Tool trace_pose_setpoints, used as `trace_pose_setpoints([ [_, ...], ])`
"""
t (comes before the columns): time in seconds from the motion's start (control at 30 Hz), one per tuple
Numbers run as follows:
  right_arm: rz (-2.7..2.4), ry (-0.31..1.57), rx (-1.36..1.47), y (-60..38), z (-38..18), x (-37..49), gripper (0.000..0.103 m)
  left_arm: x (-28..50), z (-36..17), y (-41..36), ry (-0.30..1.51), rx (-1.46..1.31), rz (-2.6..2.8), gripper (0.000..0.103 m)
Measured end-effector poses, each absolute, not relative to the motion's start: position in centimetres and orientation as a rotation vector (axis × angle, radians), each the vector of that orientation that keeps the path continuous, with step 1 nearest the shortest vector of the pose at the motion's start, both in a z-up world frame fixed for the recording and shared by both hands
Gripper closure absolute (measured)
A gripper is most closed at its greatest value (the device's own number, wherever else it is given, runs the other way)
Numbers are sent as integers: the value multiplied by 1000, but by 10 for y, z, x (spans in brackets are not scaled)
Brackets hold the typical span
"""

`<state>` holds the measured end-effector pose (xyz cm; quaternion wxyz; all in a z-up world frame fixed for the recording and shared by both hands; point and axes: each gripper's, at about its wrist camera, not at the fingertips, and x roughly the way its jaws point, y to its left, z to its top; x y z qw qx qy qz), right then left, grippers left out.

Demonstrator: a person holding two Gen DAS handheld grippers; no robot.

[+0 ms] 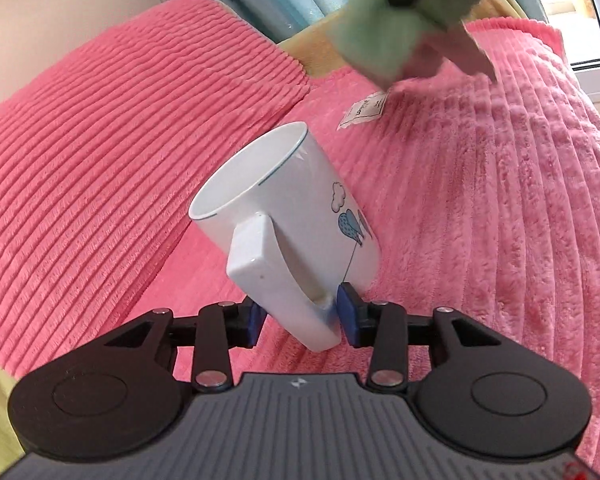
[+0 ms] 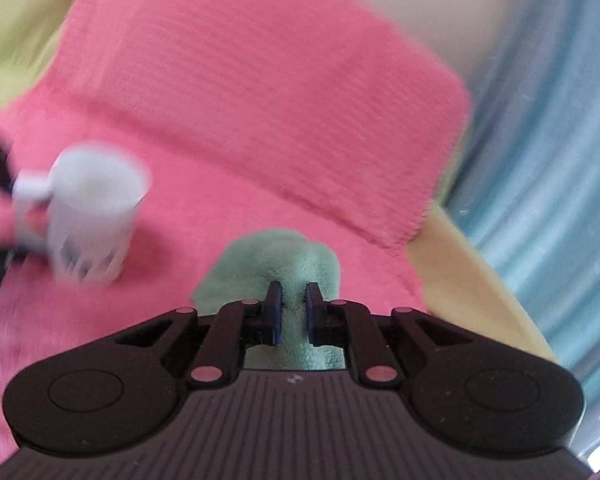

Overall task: Clean container
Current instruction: 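Open the left gripper to release the mug handle while the right gripper drops the cloth beside it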

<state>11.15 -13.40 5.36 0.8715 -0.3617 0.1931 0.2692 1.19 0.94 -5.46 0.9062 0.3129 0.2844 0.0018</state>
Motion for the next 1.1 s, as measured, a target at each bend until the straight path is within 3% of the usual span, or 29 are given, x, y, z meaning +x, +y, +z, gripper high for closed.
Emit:
trace_pose_setpoints([
  [0.2,637,690,-586,-112,-10,133,90,9,-57,7,588,657,4,55],
  [0.67,622,673,27,-195,10,95,86,3,-34,15,716,329,24,51],
  [0.8,535,708,39,-197,13,86,83,2,-29,18,786,164,23,49],
  [0.83,522,708,42,-197,16,82,82,0,-29,17,802,133,30,47],
  [0.93,524,713,39,-193,19,66,79,-9,-29,8,822,95,77,28],
  [1.1,542,672,-38,-179,27,39,79,-30,-28,-1,847,7,124,19],
])
